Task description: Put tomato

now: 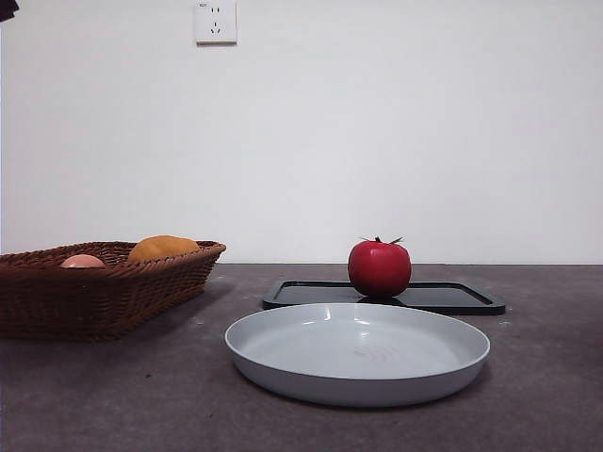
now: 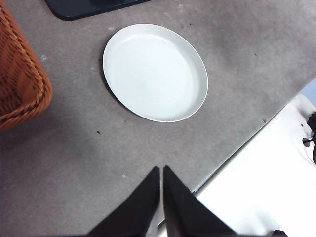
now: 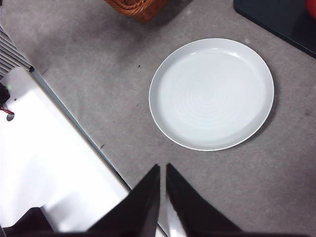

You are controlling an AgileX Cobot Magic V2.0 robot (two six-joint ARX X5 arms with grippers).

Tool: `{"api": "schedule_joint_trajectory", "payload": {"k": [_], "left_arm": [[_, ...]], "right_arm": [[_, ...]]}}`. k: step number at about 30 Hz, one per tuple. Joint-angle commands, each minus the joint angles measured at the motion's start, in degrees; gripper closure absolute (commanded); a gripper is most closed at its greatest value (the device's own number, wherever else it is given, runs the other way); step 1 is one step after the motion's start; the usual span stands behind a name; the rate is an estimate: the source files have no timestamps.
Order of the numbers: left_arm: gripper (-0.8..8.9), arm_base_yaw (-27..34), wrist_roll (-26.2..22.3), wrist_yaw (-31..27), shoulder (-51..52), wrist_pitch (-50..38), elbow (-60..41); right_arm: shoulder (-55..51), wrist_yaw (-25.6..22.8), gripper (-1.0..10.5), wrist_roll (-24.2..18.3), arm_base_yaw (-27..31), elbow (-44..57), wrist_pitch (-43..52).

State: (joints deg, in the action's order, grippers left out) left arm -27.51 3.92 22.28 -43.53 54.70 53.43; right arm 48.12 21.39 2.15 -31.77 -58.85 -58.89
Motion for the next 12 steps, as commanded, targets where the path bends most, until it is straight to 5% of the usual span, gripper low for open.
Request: {"api": "schedule_joint_trajectory", "payload": {"k": [1,12], "left_arm": [[8.05,-0.26,-0.44,0.07,-0.26,-0.33,0.9],[8.05,-0.17,-3.15,-1.09,0.07,-1.36,0.9]], "right_arm": [[0.42,0.24,9.3,0.42,-0.39,-0.46,0.59],[0.42,0.22,9.3,0.42,-0.39,-0.46,0.59]]}}
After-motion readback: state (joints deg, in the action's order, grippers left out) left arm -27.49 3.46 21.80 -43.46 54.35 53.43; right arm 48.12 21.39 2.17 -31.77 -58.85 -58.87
